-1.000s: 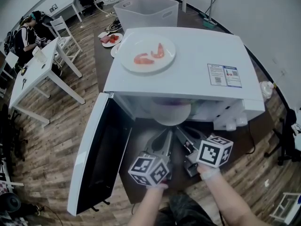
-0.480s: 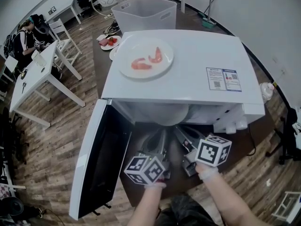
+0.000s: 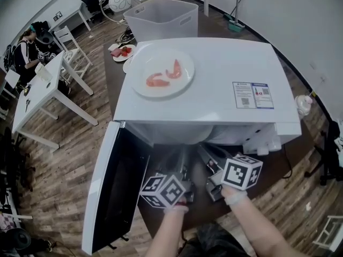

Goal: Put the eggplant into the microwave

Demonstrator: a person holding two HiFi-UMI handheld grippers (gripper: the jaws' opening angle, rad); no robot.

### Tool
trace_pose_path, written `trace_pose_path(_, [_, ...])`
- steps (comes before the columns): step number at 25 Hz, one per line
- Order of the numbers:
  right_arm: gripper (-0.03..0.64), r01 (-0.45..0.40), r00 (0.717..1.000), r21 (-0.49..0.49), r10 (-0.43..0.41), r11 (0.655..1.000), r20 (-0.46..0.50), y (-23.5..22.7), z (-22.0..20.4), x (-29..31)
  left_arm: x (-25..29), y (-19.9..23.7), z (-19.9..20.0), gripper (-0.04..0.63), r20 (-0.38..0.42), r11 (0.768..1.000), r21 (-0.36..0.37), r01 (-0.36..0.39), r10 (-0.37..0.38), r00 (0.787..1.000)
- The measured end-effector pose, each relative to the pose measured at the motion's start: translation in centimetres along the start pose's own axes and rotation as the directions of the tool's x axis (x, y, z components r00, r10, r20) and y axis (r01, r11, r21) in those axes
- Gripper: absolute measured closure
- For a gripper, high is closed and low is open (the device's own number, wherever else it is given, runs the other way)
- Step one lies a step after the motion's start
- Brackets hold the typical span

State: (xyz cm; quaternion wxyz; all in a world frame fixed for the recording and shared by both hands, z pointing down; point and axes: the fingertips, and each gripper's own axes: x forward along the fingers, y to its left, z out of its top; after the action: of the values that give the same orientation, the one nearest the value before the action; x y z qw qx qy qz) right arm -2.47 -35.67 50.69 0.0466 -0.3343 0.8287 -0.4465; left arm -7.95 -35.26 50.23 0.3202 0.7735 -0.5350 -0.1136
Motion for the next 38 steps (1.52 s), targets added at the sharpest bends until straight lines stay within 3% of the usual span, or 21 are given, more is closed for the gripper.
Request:
trace_pose_path(8, [0.615, 0.003, 1.000, 0.004, -0.003, 1.000, 0.024, -0.1, 0.7, 0.3, 1.0, 0.2, 0.4, 0.591, -0.004, 1.000, -0.001, 0.004, -0.004, 1.000])
trace_pose_path(15, [0.615, 0.077, 0.995, -0.069, -0.072, 0.995, 0.073, -0.2, 2.0, 0.2, 1.8, 0.2, 0.7, 0.591, -0.006, 1.000, -0.010, 0.006, -0.006, 1.000])
trace_pose_path(19, [0.615, 0.148, 0.986, -0.205, -0.129, 0.968, 0.103, 0.0, 2.7, 0.2, 2.1, 0.4, 0.8, 0.591, -0.010, 1.000, -0.010, 0.005, -0.005, 1.000])
trace_pose_path(26, [0.615, 0.216, 0.975, -0.341, -0.188, 0.915, 0.115, -0.1, 3.6, 0.8, 2.6, 0.5, 1.5, 0.591, -0.015, 1.000, 0.011, -0.001, 0.001, 1.000])
trace_pose_path(38, [0.615, 0.231, 0.973, -0.386, -0.211, 0.893, 0.095, -0.3, 4.4, 2.0, 4.1, -0.1, 2.4, 0.591, -0.019, 0.999, 0.032, 0.012, -0.011, 1.000])
